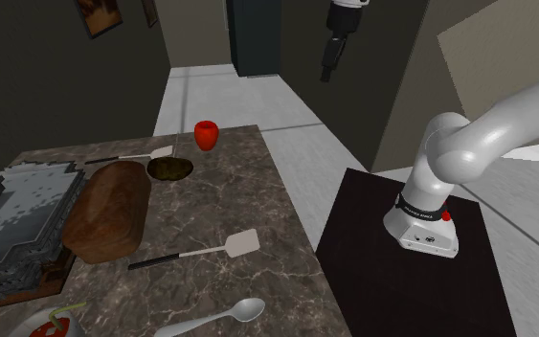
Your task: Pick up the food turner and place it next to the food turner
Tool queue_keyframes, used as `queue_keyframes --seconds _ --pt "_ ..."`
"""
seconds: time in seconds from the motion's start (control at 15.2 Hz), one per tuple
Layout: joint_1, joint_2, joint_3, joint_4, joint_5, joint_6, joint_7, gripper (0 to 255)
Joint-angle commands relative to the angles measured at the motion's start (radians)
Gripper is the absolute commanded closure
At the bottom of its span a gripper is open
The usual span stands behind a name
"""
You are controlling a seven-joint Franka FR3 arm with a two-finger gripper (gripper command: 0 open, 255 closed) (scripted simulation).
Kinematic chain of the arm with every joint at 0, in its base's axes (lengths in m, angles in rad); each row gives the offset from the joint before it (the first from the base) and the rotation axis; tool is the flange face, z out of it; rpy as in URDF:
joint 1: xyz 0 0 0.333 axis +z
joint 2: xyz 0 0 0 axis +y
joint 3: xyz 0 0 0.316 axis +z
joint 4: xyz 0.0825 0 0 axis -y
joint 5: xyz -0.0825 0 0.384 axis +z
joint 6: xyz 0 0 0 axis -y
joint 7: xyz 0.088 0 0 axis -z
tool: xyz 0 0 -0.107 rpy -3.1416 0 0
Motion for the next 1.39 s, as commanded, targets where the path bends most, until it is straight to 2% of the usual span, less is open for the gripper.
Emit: queue_keyframes --seconds 0.0,0.73,1.32 --pt "0.0 0.0 0.0 0.0 0.0 0.0 0.0 0" --pt "0.093 0.248 0.128 0.015 0.067 0.215 0.039 0" --pt "0.154 0.491 0.236 0.104 0.072 0.357 0.076 0"
